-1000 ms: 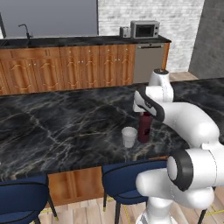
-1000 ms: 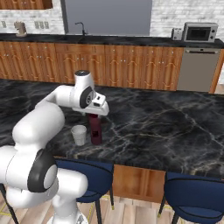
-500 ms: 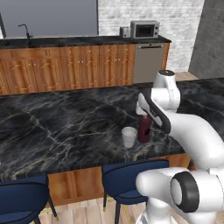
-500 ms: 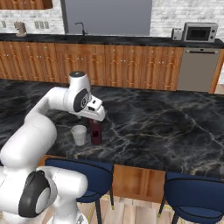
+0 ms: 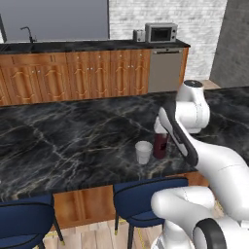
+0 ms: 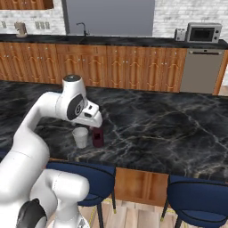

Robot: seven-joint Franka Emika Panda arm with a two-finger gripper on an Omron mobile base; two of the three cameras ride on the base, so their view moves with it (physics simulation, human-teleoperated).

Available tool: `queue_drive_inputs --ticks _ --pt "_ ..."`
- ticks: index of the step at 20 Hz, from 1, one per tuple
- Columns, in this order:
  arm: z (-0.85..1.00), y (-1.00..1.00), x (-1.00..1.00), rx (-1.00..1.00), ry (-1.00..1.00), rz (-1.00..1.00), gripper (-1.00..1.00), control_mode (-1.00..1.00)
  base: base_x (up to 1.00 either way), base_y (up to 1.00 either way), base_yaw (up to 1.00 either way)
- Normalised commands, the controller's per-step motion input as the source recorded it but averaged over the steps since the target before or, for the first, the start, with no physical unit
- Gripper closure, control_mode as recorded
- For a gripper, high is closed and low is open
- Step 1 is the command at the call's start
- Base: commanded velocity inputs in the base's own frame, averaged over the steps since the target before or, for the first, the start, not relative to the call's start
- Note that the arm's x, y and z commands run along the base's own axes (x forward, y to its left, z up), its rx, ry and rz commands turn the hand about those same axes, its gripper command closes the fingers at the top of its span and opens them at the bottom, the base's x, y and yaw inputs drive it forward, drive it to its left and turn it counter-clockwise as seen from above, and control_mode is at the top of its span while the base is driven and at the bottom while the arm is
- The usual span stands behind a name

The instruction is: There is a wine glass and glass cup on the dining counter. Place the wine bottle next to the wine glass and the juice bottle next to the glass cup.

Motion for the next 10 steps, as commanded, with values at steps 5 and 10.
queue_drive_inputs --ticks 5,10 --pt "0.12 0.17 -0.45 0.0 -0.03 0.09 -1.0 -1.0 0.0 0.0 0.0" --pt "0.08 0.19 -0.44 -0.02 -0.1 0.1 -1.0 -1.0 0.0 0.0 0.0"
